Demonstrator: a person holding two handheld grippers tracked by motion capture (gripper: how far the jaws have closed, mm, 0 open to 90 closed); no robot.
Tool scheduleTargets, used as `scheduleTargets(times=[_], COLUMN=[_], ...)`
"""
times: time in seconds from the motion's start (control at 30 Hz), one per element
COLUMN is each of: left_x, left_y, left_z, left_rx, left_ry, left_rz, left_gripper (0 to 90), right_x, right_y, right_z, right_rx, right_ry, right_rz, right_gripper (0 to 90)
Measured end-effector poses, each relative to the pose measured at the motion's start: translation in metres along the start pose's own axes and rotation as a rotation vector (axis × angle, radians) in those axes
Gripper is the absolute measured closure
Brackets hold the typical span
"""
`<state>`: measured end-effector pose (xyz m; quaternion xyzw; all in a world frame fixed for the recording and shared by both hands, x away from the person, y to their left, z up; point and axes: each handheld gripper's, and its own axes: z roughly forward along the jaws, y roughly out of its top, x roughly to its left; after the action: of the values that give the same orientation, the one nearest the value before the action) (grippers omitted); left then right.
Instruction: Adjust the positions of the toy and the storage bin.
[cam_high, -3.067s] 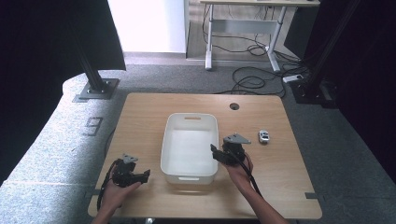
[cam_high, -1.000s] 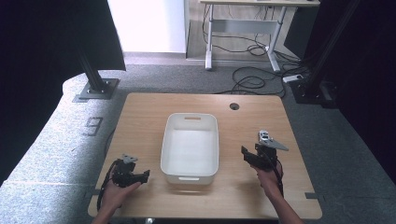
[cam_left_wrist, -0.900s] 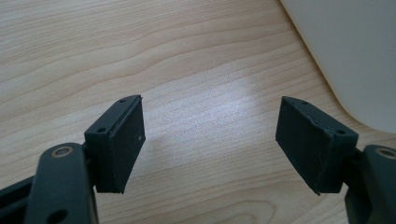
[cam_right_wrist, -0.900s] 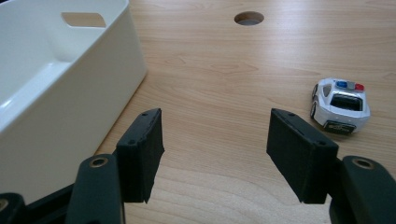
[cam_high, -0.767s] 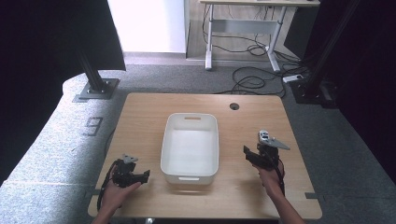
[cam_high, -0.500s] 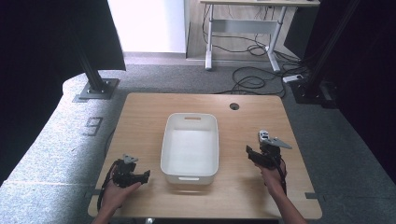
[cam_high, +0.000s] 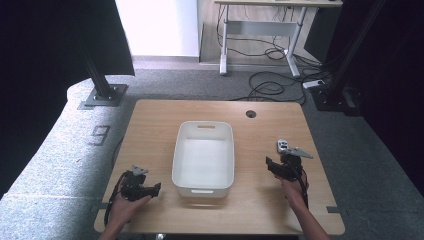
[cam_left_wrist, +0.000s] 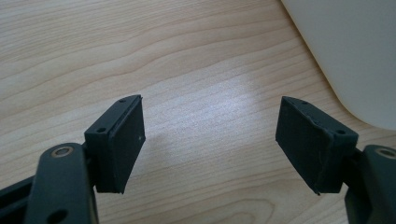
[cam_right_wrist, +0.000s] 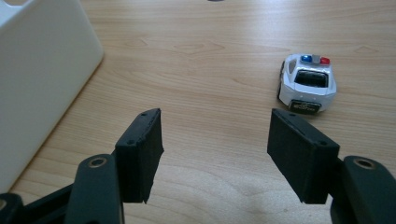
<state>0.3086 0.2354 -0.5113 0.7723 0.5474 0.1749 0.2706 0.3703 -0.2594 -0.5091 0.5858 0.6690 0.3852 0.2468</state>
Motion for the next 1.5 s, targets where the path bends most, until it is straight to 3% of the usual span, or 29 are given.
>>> scheduleTargets(times=[0.8, 1.5], left_x=[0.0, 0.0], left_y=[0.0, 0.0], left_z=[0.0, 0.001], left_rx=[0.002, 0.004], left_ry=[0.0, -0.001], left_rz=[0.002, 0.008], left_gripper=[24.5, 24.4], right_x=[-0.028, -0.04], right_y=[0.001, 0.009], right_z=[0.012, 0.01], right_rx=[0.03, 0.013], right_ry=[-0.066, -0.075], right_rz=[0.021, 0.041], right_gripper=[35.2, 35.0])
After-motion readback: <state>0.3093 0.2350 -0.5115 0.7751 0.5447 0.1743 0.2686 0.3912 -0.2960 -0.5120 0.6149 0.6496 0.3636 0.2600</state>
